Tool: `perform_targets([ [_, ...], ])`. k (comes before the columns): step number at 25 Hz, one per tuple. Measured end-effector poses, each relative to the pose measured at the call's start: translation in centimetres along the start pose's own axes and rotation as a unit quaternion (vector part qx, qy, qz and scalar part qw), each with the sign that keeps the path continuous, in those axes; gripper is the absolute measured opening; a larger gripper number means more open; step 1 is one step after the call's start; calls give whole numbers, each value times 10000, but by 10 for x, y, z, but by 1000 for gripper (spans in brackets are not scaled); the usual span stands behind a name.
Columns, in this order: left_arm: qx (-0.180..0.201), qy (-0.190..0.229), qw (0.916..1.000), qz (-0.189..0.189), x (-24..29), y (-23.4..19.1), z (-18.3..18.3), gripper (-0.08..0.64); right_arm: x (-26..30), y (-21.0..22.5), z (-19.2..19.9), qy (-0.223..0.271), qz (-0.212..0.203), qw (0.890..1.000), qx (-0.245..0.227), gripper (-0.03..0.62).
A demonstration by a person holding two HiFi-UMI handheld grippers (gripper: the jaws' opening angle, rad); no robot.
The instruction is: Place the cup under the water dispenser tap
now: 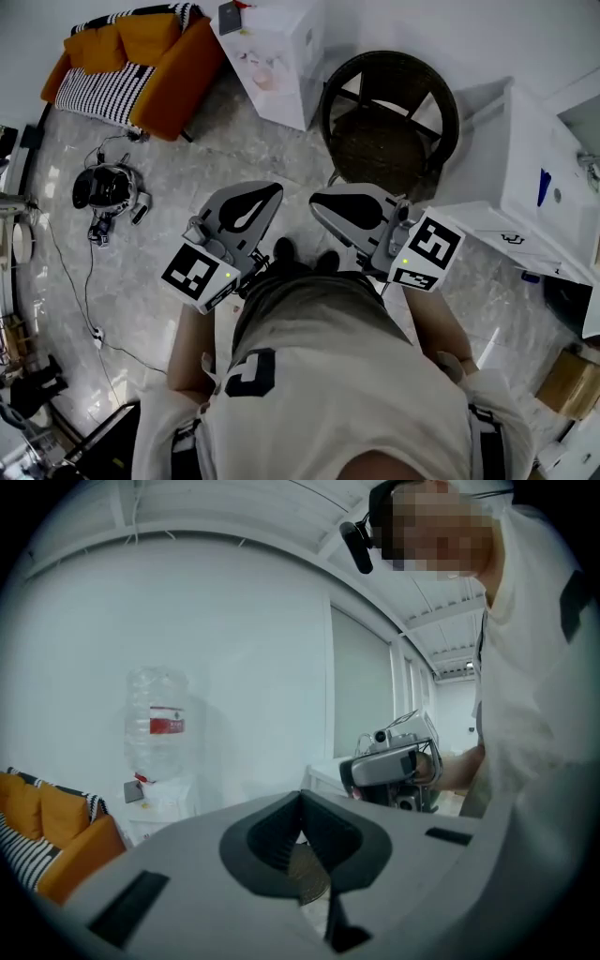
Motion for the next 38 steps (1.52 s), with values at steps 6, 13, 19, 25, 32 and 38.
perform_targets([
  [6, 23, 55, 10000, 0, -14, -17, 0, 57, 28, -4, -2, -76, -130, 9999, -29, 26],
  [13, -48, 67, 9999, -89, -36, -44, 9, 57, 58, -1, -1, -181, 59, 9998, -7, 26],
  [19, -41, 60, 9999, -93, -41, -57, 15, 57, 73, 3, -1, -206, 162, 9996, 111, 26],
  [25, -150, 25, 9998, -93, -47, -72, 17, 57, 84, 5, 1, -302, 226, 9991, 204, 26],
  [32, -80, 119, 9999, 84, -46, -77, 17, 58, 89, 12, 5, -381, 385, 9982, 242, 26],
  [38, -66, 67, 10000, 9, -51, -85, 21, 58, 99, 16, 2, -369, 449, 9981, 217, 26],
])
Point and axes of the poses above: the fingertips, and each gripper's own axes: x forward along the fingers, y to its right, z out of its underside, the point moved 1 cm from there along -x, backward along the fingers, and after that the axes turned 3 degrees about -y, right-handed, at the moved point
